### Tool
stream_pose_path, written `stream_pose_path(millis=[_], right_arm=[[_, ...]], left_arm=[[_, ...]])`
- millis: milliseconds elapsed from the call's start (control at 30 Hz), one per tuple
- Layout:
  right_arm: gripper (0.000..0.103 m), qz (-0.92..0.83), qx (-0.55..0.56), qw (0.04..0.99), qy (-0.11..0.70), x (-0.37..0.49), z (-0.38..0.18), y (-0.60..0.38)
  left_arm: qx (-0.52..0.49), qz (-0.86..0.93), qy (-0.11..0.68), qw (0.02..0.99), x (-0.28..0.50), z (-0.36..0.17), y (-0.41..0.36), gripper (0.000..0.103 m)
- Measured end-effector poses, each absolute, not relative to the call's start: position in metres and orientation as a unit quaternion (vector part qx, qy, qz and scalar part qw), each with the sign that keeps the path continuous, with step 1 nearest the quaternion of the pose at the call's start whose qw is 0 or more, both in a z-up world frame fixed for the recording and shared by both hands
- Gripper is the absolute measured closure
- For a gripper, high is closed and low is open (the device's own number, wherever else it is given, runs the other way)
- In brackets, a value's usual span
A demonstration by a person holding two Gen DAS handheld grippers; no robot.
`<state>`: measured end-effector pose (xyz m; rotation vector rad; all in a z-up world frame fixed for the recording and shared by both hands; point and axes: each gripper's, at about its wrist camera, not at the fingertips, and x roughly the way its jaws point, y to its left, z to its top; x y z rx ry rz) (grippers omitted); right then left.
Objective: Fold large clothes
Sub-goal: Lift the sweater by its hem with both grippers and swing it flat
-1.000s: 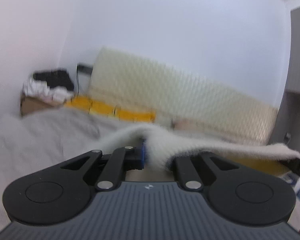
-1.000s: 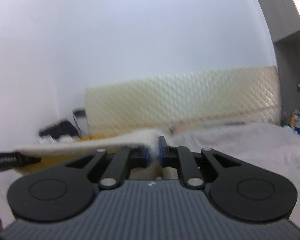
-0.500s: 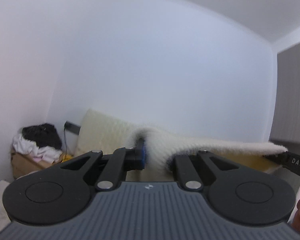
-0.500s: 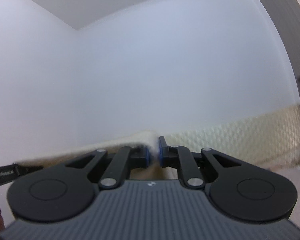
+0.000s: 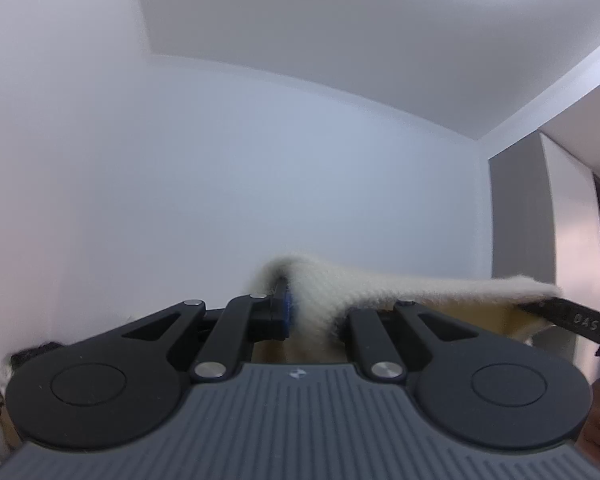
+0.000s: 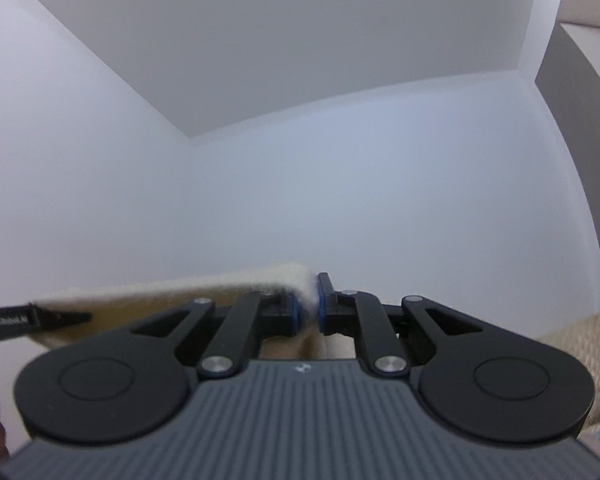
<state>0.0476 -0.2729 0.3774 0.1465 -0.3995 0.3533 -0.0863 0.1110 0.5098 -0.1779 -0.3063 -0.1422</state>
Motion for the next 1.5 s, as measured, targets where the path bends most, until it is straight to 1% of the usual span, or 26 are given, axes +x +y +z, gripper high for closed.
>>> stream_pose_path(millis=[100, 200, 300, 367, 533, 567, 667, 767, 800, 867, 900, 967, 1000, 1033, 1100, 1133, 1200, 1300, 1367, 1467, 1500], right_arm=[[0.092, 0.162, 0.055, 0.968, -0.185, 0.067, 0.380, -0.279], [0.092, 0.155, 0.047, 0.977, -0.141, 0.104, 0.364, -0.283], [0.092, 0.140, 0.036, 0.986, -0.088, 0.157, 0.329, -0.284], [0.092, 0.129, 0.030, 0.990, -0.051, 0.203, 0.296, -0.284], [0.091, 0.105, 0.052, 0.992, 0.036, 0.338, 0.193, -0.294], [0.091, 0.097, 0.052, 0.993, 0.051, 0.374, 0.165, -0.295], [0.091, 0.074, 0.037, 0.992, 0.095, 0.460, 0.096, -0.294], [0.091, 0.065, 0.018, 0.988, 0.137, 0.541, 0.026, -0.288], [0.091, 0.062, 0.013, 0.987, 0.150, 0.563, -0.001, -0.287], [0.091, 0.060, 0.009, 0.983, 0.172, 0.594, -0.032, -0.281], [0.091, 0.059, 0.010, 0.981, 0.183, 0.606, -0.047, -0.276], [0.091, 0.055, 0.015, 0.975, 0.216, 0.641, -0.083, -0.274], [0.091, 0.054, 0.020, 0.971, 0.233, 0.650, -0.100, -0.274], [0.091, 0.053, 0.026, 0.968, 0.245, 0.641, -0.112, -0.269], [0.091, 0.049, 0.039, 0.958, 0.279, 0.655, -0.148, -0.267], [0.091, 0.047, 0.042, 0.955, 0.289, 0.644, -0.156, -0.267], [0.091, 0.044, 0.051, 0.949, 0.308, 0.655, -0.181, -0.270], [0.091, 0.051, 0.066, 0.942, 0.324, 0.660, -0.193, -0.272], [0.090, 0.056, 0.067, 0.941, 0.326, 0.662, -0.188, -0.274], [0.089, 0.058, 0.066, 0.937, 0.337, 0.659, -0.178, -0.275], [0.089, 0.058, 0.070, 0.936, 0.340, 0.657, -0.171, -0.276]], left_arm=[[-0.079, -0.080, -0.141, 0.984, -0.075, 0.518, 0.103, 0.094], [-0.078, -0.076, -0.109, 0.988, -0.030, 0.503, 0.102, 0.094], [-0.087, -0.077, -0.060, 0.991, 0.032, 0.464, 0.099, 0.093], [-0.093, -0.076, -0.022, 0.993, 0.081, 0.428, 0.096, 0.093], [-0.119, -0.082, 0.072, 0.987, 0.219, 0.310, 0.088, 0.092], [-0.121, -0.078, 0.092, 0.985, 0.249, 0.284, 0.085, 0.092], [-0.126, -0.068, 0.163, 0.976, 0.340, 0.204, 0.070, 0.092], [-0.130, -0.060, 0.204, 0.968, 0.413, 0.123, 0.067, 0.092], [-0.129, -0.059, 0.215, 0.966, 0.438, 0.101, 0.069, 0.092], [-0.137, -0.060, 0.242, 0.959, 0.490, 0.049, 0.055, 0.092], [-0.141, -0.059, 0.259, 0.954, 0.530, 0.022, 0.061, 0.092], [-0.145, -0.060, 0.292, 0.944, 0.571, -0.026, 0.058, 0.092], [-0.142, -0.060, 0.303, 0.940, 0.607, -0.045, 0.063, 0.092], [-0.138, -0.059, 0.314, 0.938, 0.620, -0.061, 0.060, 0.091], [-0.131, -0.061, 0.339, 0.930, 0.637, -0.085, 0.050, 0.090], [-0.130, -0.063, 0.352, 0.925, 0.648, -0.096, 0.048, 0.090], [-0.124, -0.063, 0.382, 0.914, 0.660, -0.117, 0.042, 0.090], [-0.109, -0.063, 0.405, 0.906, 0.678, -0.148, 0.031, 0.089], [-0.108, -0.063, 0.410, 0.903, 0.685, -0.158, 0.028, 0.089], [-0.113, -0.068, 0.416, 0.900, 0.690, -0.162, 0.028, 0.090], [-0.113, -0.072, 0.417, 0.899, 0.683, -0.150, 0.028, 0.088]])
